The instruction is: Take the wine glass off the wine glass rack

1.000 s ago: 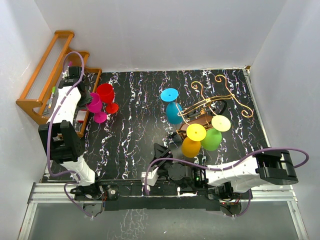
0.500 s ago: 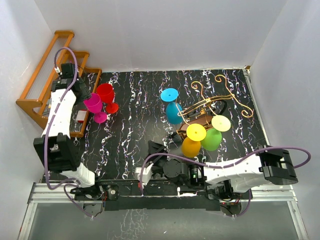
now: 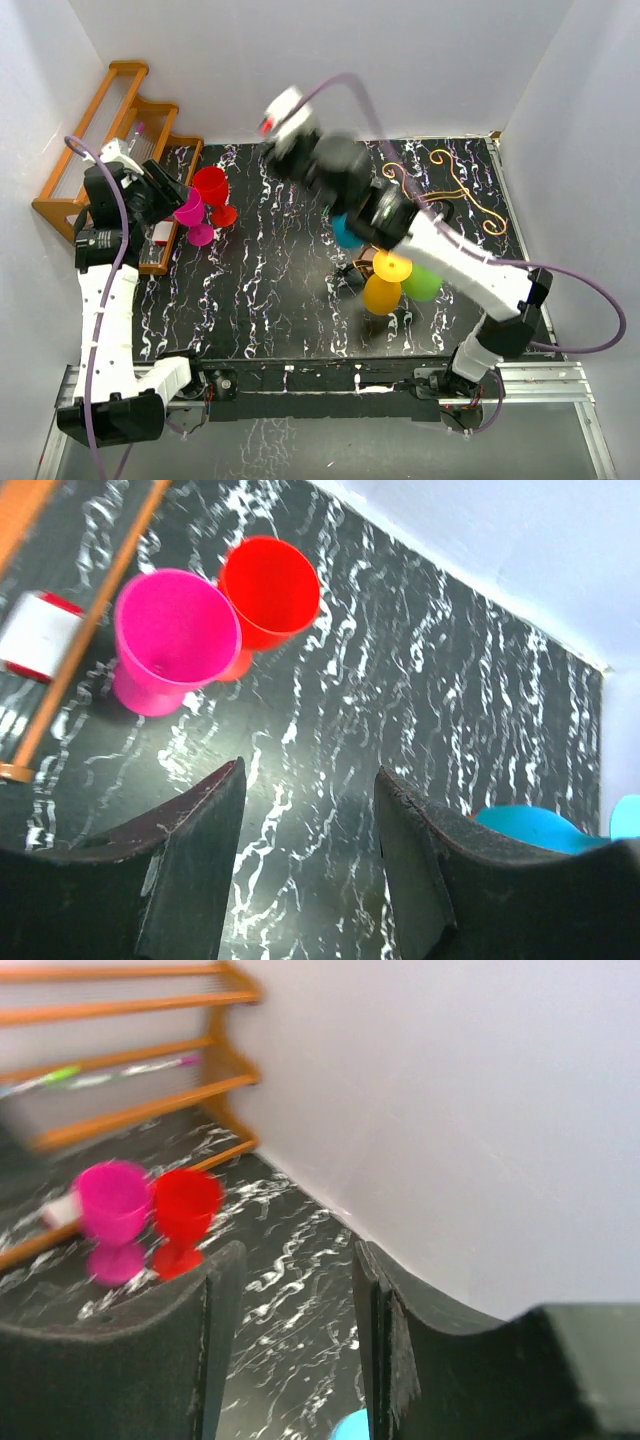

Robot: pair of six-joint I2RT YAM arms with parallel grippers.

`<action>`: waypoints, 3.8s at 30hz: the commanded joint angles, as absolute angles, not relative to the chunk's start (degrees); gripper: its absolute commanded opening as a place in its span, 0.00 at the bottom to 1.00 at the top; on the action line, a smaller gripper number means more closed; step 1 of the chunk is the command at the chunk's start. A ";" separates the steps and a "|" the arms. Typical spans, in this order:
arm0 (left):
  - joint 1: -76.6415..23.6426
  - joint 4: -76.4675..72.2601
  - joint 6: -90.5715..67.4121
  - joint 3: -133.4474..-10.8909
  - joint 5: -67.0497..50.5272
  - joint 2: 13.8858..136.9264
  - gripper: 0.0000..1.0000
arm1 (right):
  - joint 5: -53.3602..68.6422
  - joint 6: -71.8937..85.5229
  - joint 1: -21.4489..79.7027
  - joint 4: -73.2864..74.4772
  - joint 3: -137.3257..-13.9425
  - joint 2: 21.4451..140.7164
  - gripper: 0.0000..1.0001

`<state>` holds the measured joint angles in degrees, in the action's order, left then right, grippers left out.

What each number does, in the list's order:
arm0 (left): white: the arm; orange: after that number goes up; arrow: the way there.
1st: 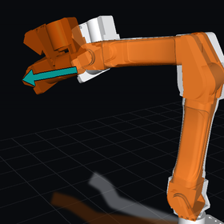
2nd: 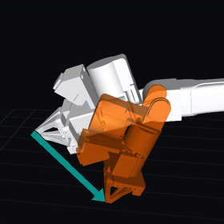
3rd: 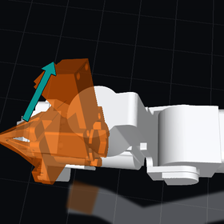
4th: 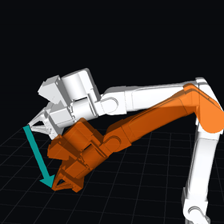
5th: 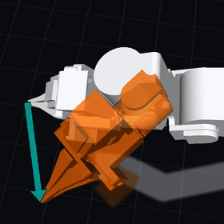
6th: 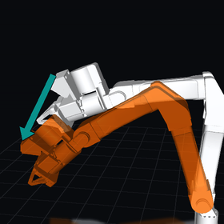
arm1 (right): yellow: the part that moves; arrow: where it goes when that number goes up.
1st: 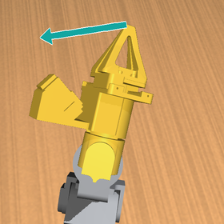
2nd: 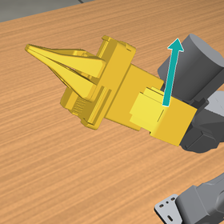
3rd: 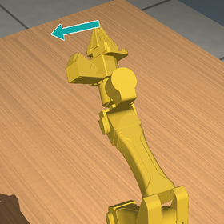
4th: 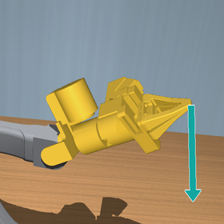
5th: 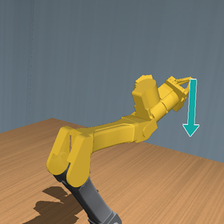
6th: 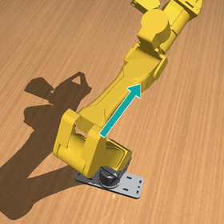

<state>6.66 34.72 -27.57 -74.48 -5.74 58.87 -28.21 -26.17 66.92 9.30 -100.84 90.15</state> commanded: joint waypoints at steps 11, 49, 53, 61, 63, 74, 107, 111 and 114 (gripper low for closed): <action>6.07 29.49 -31.58 -67.37 -25.93 58.33 0.52 | 41.58 36.64 14.06 34.50 -101.75 87.61 0.39; 4.21 29.61 -31.01 -63.74 -28.74 58.35 0.51 | 36.21 33.02 15.57 40.68 -94.04 88.27 0.37; 4.25 29.57 -31.00 -63.56 -28.84 58.47 0.51 | 36.13 33.20 16.15 40.45 -94.21 88.41 0.37; 4.26 29.46 -30.85 -62.69 -29.00 58.45 0.51 | 35.75 33.40 17.19 40.00 -93.89 88.96 0.36; 4.22 29.48 -30.76 -62.51 -28.98 58.59 0.51 | 35.60 33.53 17.38 39.76 -93.66 89.01 0.36; 4.24 29.67 -30.41 -62.14 -29.01 58.77 0.51 | 35.62 34.61 19.34 37.81 -93.43 89.83 0.36; 4.24 29.71 -30.97 -62.30 -29.25 58.67 0.48 | 32.39 42.04 20.01 20.23 -81.78 81.15 0.08; 4.22 29.54 -31.27 -62.40 -29.57 58.82 0.48 | 32.87 42.53 20.04 17.07 -79.47 79.31 0.08; 4.29 29.30 -31.51 -62.47 -29.79 58.86 0.48 | 31.65 42.44 19.95 14.79 -77.38 77.61 0.08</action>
<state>4.36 30.00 -31.18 -62.11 -28.03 59.66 34.17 43.22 19.99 24.03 -78.87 81.38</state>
